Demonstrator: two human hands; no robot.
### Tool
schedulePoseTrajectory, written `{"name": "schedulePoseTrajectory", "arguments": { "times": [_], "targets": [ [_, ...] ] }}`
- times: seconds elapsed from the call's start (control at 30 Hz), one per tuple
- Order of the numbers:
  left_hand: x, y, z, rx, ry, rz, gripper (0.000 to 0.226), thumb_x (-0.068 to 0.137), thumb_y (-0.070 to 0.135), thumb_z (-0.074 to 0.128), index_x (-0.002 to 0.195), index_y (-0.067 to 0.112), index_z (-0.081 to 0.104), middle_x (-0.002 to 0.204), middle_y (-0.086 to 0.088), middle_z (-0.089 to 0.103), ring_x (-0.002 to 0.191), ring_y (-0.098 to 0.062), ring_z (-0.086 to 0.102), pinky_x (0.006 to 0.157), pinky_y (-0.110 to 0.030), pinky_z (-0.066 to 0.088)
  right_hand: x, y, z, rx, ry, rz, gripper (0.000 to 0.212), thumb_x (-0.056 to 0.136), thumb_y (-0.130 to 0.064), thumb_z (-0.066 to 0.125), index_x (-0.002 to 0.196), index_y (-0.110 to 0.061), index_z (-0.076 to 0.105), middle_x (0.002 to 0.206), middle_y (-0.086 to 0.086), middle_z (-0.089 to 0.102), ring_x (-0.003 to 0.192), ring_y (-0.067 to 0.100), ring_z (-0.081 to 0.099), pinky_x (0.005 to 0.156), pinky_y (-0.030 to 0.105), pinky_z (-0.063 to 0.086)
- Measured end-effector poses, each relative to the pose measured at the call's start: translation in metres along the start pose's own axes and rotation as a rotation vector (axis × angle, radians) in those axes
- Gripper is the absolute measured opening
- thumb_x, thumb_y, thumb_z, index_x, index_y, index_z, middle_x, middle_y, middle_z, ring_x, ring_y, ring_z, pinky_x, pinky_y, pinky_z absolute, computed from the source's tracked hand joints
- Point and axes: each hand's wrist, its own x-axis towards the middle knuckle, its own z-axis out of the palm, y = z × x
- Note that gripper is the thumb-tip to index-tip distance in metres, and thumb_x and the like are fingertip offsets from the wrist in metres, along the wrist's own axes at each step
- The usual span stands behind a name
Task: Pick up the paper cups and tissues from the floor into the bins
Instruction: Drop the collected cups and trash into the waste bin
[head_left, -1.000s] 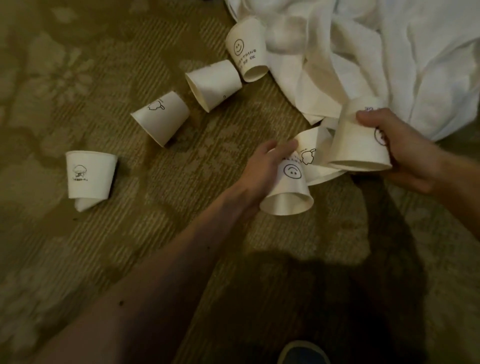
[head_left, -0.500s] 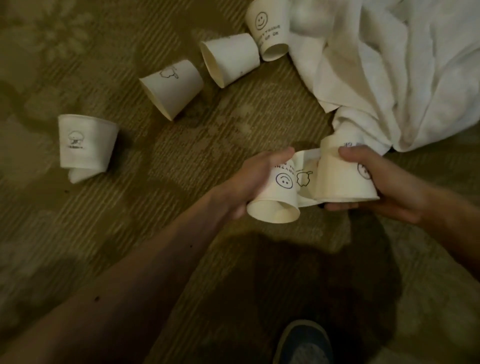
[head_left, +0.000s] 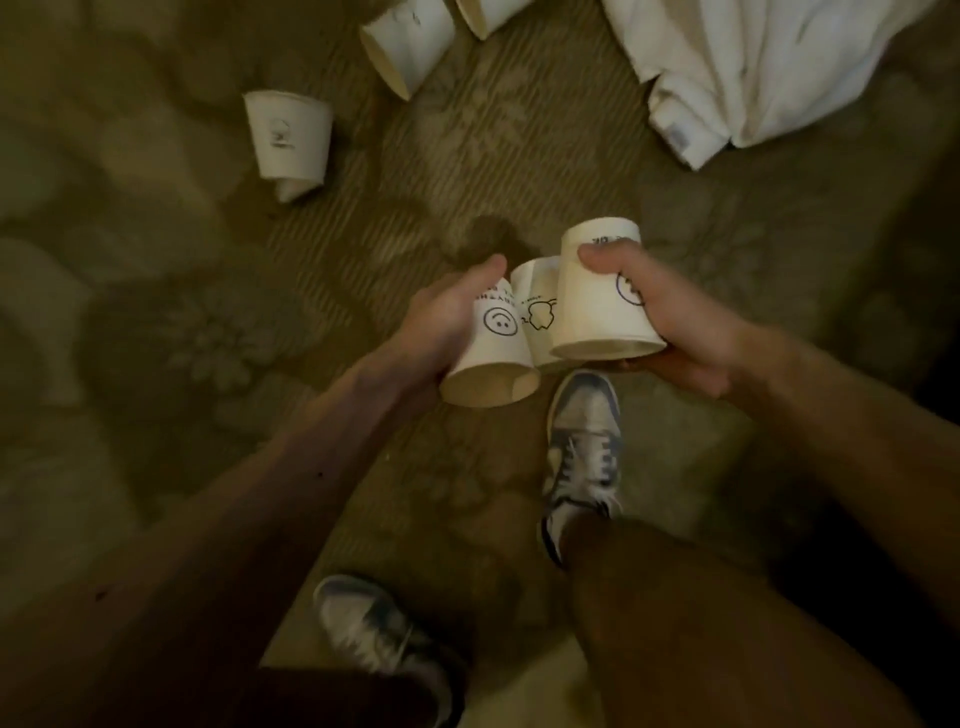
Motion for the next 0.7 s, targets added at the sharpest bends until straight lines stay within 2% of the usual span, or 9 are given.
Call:
{"name": "schedulePoseTrajectory", "arguments": {
  "times": [0.1, 0.2, 0.27, 0.33, 0.43, 0.47, 0.57, 0.7],
  "targets": [
    [-0.102, 0.049, 0.009, 0.026, 0.017, 0.048, 0.035, 0.093, 0.042, 0.061, 0.110, 0.012, 0.065, 0.090, -0.008, 0.074, 0.076, -0.021, 0.072, 0.062, -0.031, 0.054, -0.102, -0.042, 0.031, 0.068, 0.006, -0.053, 0.050, 0.068, -0.054, 0.068, 0.108, -0.023, 0.067, 0.095, 0.005, 0.076, 0.080, 0.017, 0.071, 0.059, 0.024, 0.053],
    [-0.214, 0.114, 0.016, 0.071, -0.014, 0.098, 0.037, 0.091, 0.042, 0.065, 0.114, 0.013, 0.064, 0.096, -0.010, 0.075, 0.081, -0.024, 0.074, 0.065, -0.033, 0.056, -0.216, -0.099, 0.065, 0.122, 0.016, -0.124, 0.049, 0.068, -0.052, 0.065, 0.107, -0.022, 0.068, 0.096, 0.005, 0.076, 0.079, 0.015, 0.072, 0.058, 0.022, 0.054],
    [-0.291, 0.161, 0.016, 0.099, -0.059, 0.154, 0.038, 0.092, 0.043, 0.064, 0.114, 0.012, 0.064, 0.096, -0.010, 0.076, 0.083, -0.025, 0.074, 0.063, -0.033, 0.056, -0.288, -0.139, 0.093, 0.152, 0.035, -0.176, 0.047, 0.072, -0.049, 0.069, 0.109, -0.020, 0.068, 0.100, 0.007, 0.075, 0.083, 0.018, 0.072, 0.062, 0.025, 0.056],
    [-0.361, 0.206, 0.009, 0.105, -0.118, 0.226, 0.032, 0.094, 0.041, 0.062, 0.106, 0.012, 0.065, 0.093, -0.011, 0.076, 0.080, -0.026, 0.074, 0.059, -0.032, 0.056, -0.351, -0.179, 0.126, 0.133, 0.085, -0.251, 0.053, 0.070, -0.052, 0.066, 0.112, -0.019, 0.068, 0.102, 0.009, 0.075, 0.087, 0.021, 0.072, 0.067, 0.031, 0.056],
    [-0.458, 0.256, -0.014, 0.154, -0.183, 0.343, 0.026, 0.095, 0.039, 0.060, 0.100, 0.014, 0.063, 0.095, -0.013, 0.074, 0.080, -0.028, 0.073, 0.063, -0.037, 0.058, -0.436, -0.226, 0.182, 0.090, 0.174, -0.379, 0.063, 0.066, -0.057, 0.066, 0.116, -0.019, 0.067, 0.106, 0.010, 0.074, 0.098, 0.028, 0.070, 0.087, 0.042, 0.054],
    [-0.487, 0.268, -0.023, 0.182, -0.199, 0.369, 0.025, 0.095, 0.039, 0.059, 0.101, 0.015, 0.062, 0.095, -0.014, 0.073, 0.079, -0.027, 0.072, 0.064, -0.038, 0.058, -0.461, -0.236, 0.202, 0.087, 0.192, -0.437, 0.060, 0.068, -0.056, 0.065, 0.115, -0.019, 0.067, 0.106, 0.009, 0.074, 0.099, 0.028, 0.070, 0.088, 0.042, 0.055],
    [-0.568, 0.294, -0.057, 0.195, -0.273, 0.461, 0.025, 0.093, 0.031, 0.049, 0.099, 0.013, 0.064, 0.083, -0.012, 0.072, 0.067, -0.025, 0.070, 0.055, -0.032, 0.056, -0.533, -0.245, 0.265, 0.102, 0.214, -0.589, 0.051, 0.073, -0.056, 0.061, 0.108, -0.020, 0.067, 0.100, 0.011, 0.075, 0.088, 0.025, 0.072, 0.073, 0.034, 0.058],
    [-0.664, 0.310, -0.087, 0.178, -0.448, 0.574, 0.037, 0.073, 0.020, 0.050, 0.105, 0.010, 0.065, 0.083, -0.010, 0.071, 0.067, -0.027, 0.069, 0.052, -0.034, 0.055, -0.618, -0.238, 0.345, 0.254, 0.342, -0.684, 0.048, 0.079, -0.057, 0.059, 0.110, -0.020, 0.064, 0.103, 0.013, 0.074, 0.096, 0.031, 0.071, 0.079, 0.041, 0.057]
  ]
}}
